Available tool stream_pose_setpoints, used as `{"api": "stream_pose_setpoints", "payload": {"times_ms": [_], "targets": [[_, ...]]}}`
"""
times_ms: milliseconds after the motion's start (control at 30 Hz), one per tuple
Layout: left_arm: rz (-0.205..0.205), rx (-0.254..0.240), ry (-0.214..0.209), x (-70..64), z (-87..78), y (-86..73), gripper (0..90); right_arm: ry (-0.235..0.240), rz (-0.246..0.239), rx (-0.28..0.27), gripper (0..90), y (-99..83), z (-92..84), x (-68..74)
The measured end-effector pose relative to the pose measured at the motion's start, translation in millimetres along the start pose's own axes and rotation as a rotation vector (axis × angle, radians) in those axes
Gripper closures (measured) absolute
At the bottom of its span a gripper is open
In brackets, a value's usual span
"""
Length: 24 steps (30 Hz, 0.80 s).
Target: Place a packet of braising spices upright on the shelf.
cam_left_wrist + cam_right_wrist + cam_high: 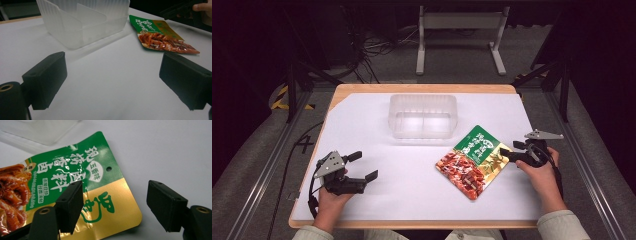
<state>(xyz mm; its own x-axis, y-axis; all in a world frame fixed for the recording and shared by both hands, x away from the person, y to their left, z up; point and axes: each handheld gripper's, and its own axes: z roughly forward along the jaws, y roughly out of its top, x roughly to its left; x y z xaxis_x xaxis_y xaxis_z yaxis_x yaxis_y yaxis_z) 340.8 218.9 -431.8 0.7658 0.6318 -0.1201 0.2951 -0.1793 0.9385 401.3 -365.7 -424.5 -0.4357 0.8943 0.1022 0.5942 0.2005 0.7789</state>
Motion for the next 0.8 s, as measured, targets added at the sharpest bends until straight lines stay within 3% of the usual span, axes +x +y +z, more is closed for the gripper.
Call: {"api": "stream_pose_setpoints", "payload": {"times_ms": [233,400,800], "targets": [[0.002,0.002,-0.002,-0.4,0.3,0.1,8.4,-0.004,0.033,0.042,29.1,-5.7,6.1,-3.5],[0.000,0.001,-0.002,-0.1,0.3,0.0,8.4,0.010,0.047,0.045,28.1,-7.9,7.3,-4.8],[0.000,0.004,0.000,0.1,0.4,-0.1,8.6,0.075,0.102,0.048,29.7,-10.0,7.7,-6.4]]}}
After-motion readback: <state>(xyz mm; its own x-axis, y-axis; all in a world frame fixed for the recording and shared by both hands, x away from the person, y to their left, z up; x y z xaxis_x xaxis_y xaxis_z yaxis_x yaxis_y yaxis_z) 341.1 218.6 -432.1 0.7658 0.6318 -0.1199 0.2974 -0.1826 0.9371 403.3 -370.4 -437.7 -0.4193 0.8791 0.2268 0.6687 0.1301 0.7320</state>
